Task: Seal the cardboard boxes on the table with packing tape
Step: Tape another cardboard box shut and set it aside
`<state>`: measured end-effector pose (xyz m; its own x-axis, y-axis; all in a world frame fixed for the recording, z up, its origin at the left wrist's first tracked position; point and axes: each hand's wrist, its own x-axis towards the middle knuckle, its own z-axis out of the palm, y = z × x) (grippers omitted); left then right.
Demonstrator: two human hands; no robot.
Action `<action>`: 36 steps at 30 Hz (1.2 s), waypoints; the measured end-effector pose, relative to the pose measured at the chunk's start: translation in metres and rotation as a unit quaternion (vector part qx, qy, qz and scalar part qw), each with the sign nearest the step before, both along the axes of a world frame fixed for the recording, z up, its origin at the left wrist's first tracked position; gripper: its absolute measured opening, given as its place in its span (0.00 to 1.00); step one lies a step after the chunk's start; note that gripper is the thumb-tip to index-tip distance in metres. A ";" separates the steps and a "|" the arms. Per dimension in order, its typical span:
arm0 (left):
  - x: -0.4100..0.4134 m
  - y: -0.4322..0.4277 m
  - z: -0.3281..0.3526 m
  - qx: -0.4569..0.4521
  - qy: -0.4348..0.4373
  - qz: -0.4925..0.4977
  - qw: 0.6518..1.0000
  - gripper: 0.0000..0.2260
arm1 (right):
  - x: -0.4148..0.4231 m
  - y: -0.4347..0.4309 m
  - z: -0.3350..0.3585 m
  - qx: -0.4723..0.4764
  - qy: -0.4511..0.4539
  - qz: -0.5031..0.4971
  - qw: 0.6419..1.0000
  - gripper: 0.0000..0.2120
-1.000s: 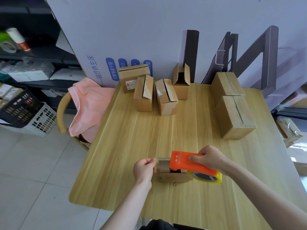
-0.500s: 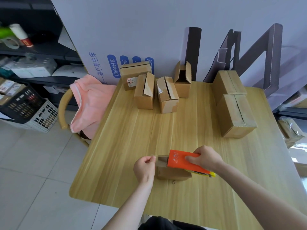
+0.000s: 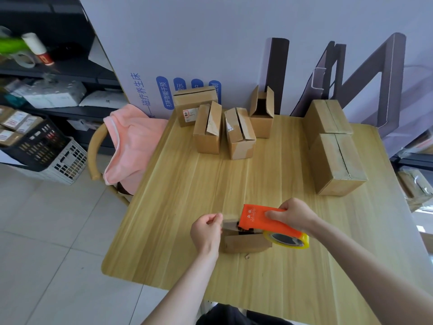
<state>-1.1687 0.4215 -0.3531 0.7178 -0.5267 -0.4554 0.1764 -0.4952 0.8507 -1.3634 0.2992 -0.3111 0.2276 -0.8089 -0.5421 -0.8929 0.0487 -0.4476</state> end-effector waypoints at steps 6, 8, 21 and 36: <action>0.001 0.002 -0.016 0.025 0.028 0.006 0.999 0.06 | 0.017 -0.009 -0.003 0.031 0.064 0.019 0.997 0.27; 0.001 0.004 -0.023 0.035 0.027 0.006 0.999 0.06 | 0.020 -0.010 -0.002 0.015 0.087 0.036 0.995 0.27; -0.013 0.019 -0.056 0.045 0.046 0.047 0.997 0.04 | 0.017 0.010 -0.008 -0.022 0.128 0.062 0.990 0.25; -0.012 0.017 -0.073 0.074 0.147 0.102 0.981 0.02 | 0.034 0.023 -0.010 -0.069 0.185 0.089 0.976 0.22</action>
